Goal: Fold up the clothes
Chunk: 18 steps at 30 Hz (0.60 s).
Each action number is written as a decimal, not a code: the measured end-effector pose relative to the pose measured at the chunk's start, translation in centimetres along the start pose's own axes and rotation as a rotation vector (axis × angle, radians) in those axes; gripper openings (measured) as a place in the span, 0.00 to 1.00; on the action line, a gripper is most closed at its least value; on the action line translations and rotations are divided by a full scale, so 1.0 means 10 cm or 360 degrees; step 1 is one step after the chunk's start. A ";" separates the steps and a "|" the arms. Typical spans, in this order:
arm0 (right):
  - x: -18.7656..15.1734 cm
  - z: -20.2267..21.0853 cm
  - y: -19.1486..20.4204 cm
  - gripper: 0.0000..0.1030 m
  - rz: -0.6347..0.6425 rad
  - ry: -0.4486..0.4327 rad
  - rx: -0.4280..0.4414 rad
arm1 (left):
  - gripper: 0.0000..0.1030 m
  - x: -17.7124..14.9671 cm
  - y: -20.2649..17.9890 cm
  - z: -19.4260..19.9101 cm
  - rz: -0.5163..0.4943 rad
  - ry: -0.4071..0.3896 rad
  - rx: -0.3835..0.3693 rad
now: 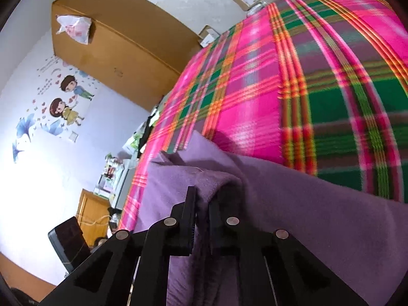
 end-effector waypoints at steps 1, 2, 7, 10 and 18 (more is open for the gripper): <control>0.00 0.02 0.02 0.15 0.0039 -0.0005 -0.0027 | 0.32 -0.02 0.02 -0.01 0.0018 0.0006 -0.0001; 0.00 0.05 0.04 0.16 0.0079 -0.0010 -0.0054 | 0.32 -0.01 0.02 0.00 0.0028 0.0004 -0.0003; 0.12 0.17 0.33 0.31 0.0345 -0.0087 -0.0127 | 0.32 0.02 0.03 0.03 0.0039 -0.0022 -0.0001; 0.22 0.06 0.61 0.36 0.0510 -0.0073 -0.0078 | 0.32 0.01 0.04 0.01 0.0062 -0.0016 -0.0008; 0.35 -0.93 1.11 0.36 0.0668 0.0309 -0.0028 | 0.30 0.01 0.08 -0.02 0.0085 -0.0009 -0.0030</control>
Point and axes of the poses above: each gripper's, at about its wrist camera, not at the fingertips, and z roughly against the way its jaws point, y to its left, x to its top, the point moved 5 cm from there along -z, roughly the way its jaws point, and after that the axes turned 9 degrees about -y, right-handed, at the moved point
